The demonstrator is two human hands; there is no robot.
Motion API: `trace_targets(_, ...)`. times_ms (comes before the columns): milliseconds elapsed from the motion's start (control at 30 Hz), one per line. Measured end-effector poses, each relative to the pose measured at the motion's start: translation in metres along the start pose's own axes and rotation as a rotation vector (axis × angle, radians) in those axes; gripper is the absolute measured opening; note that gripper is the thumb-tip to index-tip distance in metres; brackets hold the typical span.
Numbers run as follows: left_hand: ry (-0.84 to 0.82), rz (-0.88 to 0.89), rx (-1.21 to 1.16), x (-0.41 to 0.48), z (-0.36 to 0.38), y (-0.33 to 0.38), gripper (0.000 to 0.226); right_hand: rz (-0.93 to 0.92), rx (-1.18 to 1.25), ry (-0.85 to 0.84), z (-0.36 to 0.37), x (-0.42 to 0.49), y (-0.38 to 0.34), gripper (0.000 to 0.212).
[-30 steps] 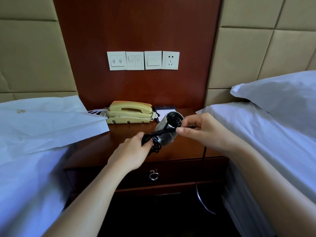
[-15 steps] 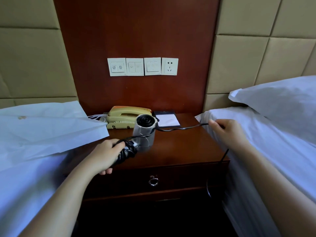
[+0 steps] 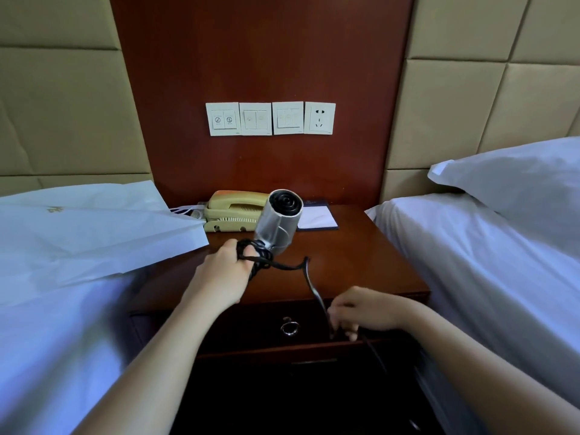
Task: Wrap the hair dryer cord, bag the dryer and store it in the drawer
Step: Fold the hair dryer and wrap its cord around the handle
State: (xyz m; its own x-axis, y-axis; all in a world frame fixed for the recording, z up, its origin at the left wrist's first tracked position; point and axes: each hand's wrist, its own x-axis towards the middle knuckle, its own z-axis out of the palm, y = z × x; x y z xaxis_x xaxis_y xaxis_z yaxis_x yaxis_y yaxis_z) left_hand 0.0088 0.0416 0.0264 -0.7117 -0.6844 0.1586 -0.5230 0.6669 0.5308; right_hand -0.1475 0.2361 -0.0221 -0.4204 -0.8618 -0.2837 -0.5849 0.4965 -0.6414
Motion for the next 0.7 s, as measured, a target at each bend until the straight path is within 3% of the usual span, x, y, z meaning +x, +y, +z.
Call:
trace_targets(233, 0.029, 0.067, 0.136, -0.013, 0.016, 0.028, 0.038, -0.204, 0.754, -0.308, 0.025, -0.008, -0.056, 0.066)
trace_targets(333, 0.035, 0.087, 0.173, -0.014, 0.021, 0.035, 0.036, -0.195, 0.972, -0.304, 0.03, -0.014, -0.071, 0.063)
trace_targets(467, 0.05, 0.096, 0.177, -0.012, 0.022, 0.036, 0.035, -0.176, 1.064, -0.202, 0.035, -0.02, -0.073, 0.024)
trace_targets(567, 0.057, 0.071, 0.167, -0.008, 0.019, 0.029, 0.037, -0.101, 1.061, -0.151, 0.025, -0.024, -0.071, 0.022)
trace_targets(700, 0.071, 0.028, 0.155, -0.001, 0.011, 0.017, 0.037, -0.086, 0.819, -0.025, 0.007, -0.027, -0.061, 0.026)
